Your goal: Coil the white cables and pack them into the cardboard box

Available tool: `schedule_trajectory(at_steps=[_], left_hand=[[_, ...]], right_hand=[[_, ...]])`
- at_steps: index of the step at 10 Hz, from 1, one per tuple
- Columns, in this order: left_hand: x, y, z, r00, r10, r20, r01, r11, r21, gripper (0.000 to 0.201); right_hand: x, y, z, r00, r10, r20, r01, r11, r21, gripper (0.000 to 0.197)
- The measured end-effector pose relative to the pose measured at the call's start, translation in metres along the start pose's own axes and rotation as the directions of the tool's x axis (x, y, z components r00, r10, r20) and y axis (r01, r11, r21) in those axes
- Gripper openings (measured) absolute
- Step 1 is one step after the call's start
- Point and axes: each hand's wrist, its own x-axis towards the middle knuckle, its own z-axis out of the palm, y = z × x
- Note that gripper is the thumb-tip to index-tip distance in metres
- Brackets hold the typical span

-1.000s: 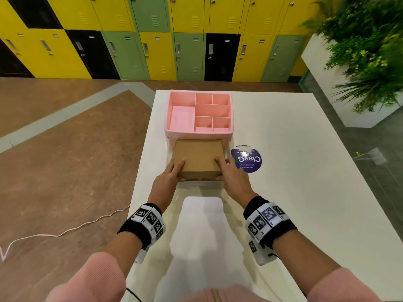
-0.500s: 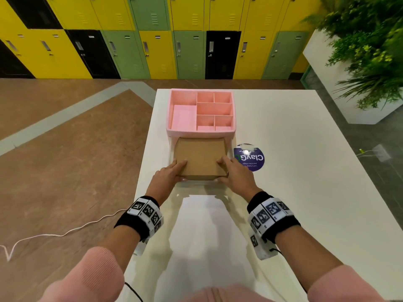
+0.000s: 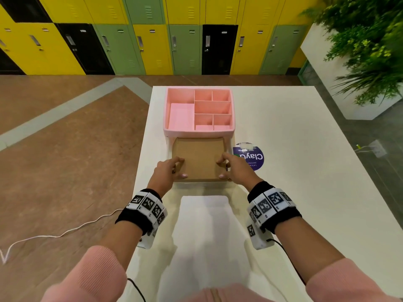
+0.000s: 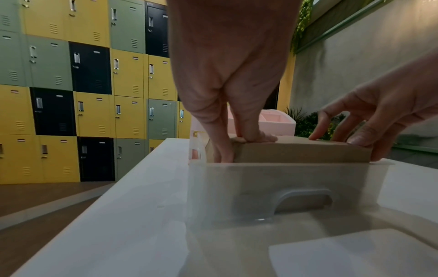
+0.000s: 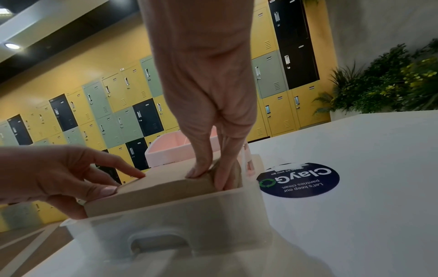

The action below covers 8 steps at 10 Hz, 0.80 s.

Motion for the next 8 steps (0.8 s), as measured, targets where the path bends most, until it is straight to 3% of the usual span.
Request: schedule_trajectory(at_steps=[2,3,6,8], left_hand=[[0.006,-0.005,0.004,1.0,-0.001,0.003,0.001,0.999,0.045,0.038],[0.008,-0.005,0.005,1.0,-0.009,0.01,0.008,0.997,0.079,0.036],[0.006,0.015,0.004,0.997,-0.027,0.07,-0.003,0.915,0.403,0.046],[-0.006,0.035,0.008,0.999,-0.049,0.008,0.038,0.85,0.525,0.023]], right_hand=[[0.004,-0.006,-0.001,1.0,0.029,0.005,-0.029,1.0,0.002,0.026],[0.006,-0.009,-0.001,1.0,0.022,0.022,-0.021,0.999,-0.035,0.031],[-0.003,-0.015,-0.009,0.998,-0.019,0.063,0.034,0.968,-0.249,0.039],[-0.011,-0.01,-0.018,0.999,-0.046,0.015,0.048,0.942,-0.331,0.022]])
